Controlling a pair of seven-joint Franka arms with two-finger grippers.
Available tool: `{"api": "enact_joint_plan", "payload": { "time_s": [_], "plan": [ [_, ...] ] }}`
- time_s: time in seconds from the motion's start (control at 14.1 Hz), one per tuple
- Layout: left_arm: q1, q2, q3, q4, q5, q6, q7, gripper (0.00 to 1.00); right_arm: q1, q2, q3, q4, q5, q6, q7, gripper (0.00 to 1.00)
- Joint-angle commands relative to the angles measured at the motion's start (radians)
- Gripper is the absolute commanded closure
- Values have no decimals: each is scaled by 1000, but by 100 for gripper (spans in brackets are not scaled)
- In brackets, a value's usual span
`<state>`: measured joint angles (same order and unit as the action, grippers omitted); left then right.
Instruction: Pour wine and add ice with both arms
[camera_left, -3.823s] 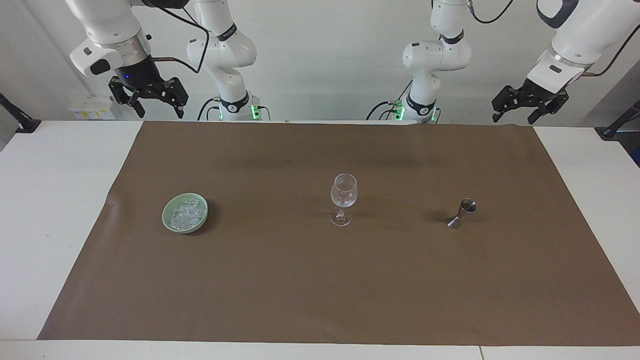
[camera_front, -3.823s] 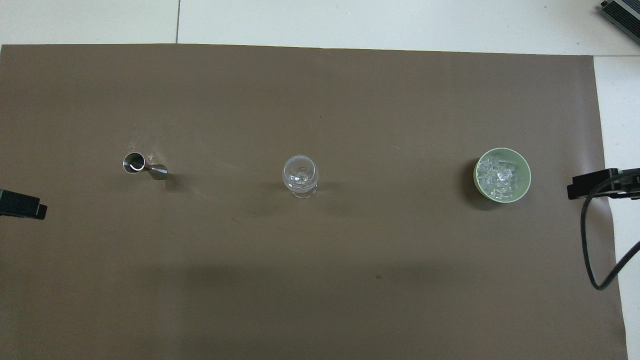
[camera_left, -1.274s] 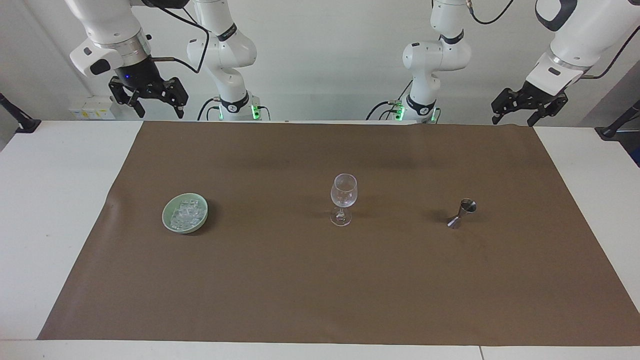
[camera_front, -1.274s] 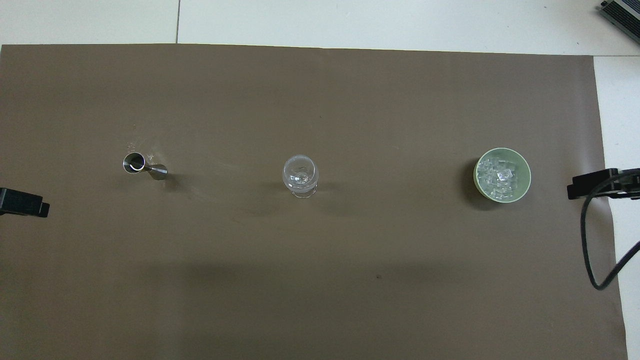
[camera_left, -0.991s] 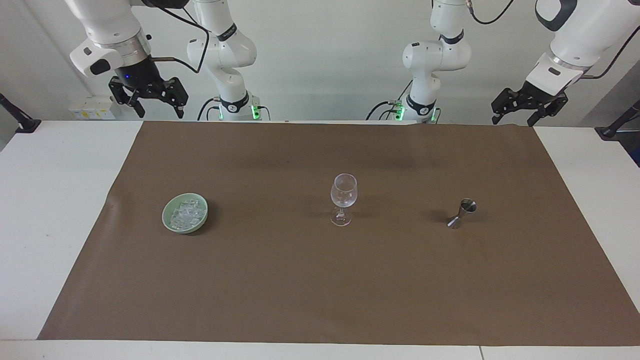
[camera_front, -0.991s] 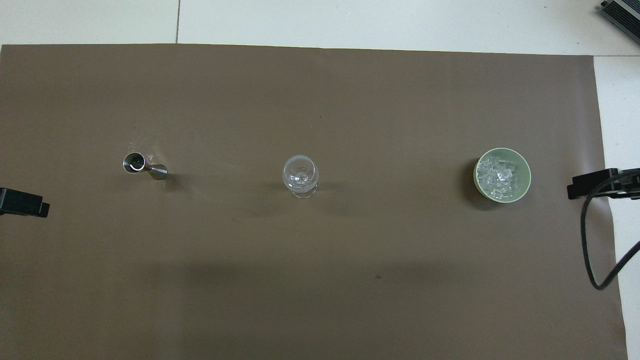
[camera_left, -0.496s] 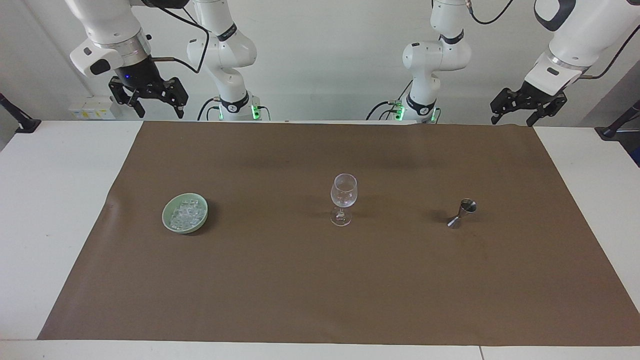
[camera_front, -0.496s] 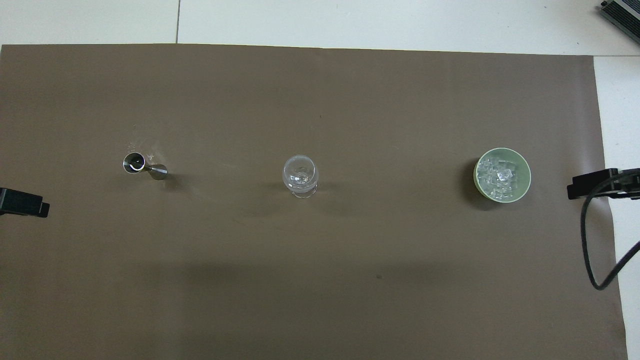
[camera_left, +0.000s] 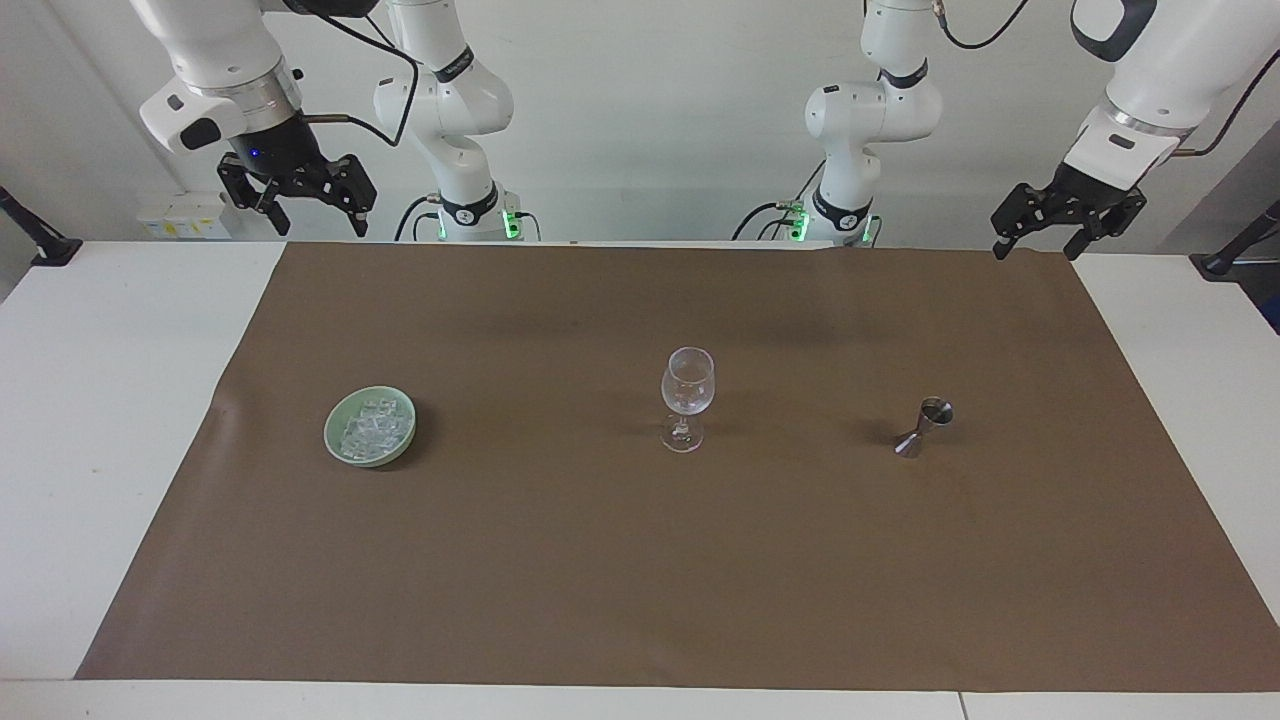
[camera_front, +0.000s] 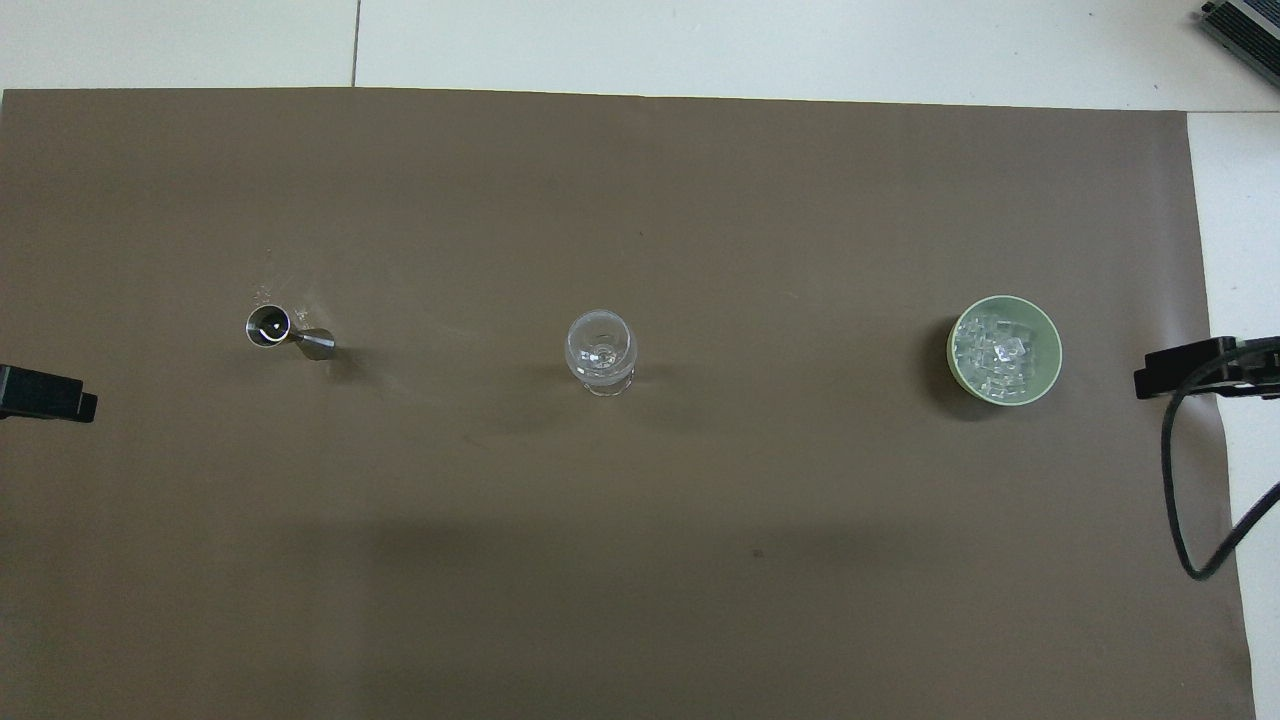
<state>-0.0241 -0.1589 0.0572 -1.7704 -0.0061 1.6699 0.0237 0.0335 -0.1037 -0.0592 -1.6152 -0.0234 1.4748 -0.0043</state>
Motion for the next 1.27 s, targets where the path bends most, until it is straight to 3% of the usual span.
{"api": "enact_joint_plan", "payload": {
  "time_s": [0.0,0.21,0.5,1.2],
  "plan": [
    [13,16,-7,-46,-9,129,-132,0,-6,-8,1,0,7,-16,-25,0],
    [12,64,-8,-38,-15,171,-327,0,-6,-8,1,0,7,-16,-26,0],
    [-5,198,-8,-2,-44,277,-734,0,-6,-8,1,0,7,-16,-25,0],
    [6,266,-7,40,-248,203,-1016,0,-6,-8,1,0,7,-16,-26,0]
  ]
}}
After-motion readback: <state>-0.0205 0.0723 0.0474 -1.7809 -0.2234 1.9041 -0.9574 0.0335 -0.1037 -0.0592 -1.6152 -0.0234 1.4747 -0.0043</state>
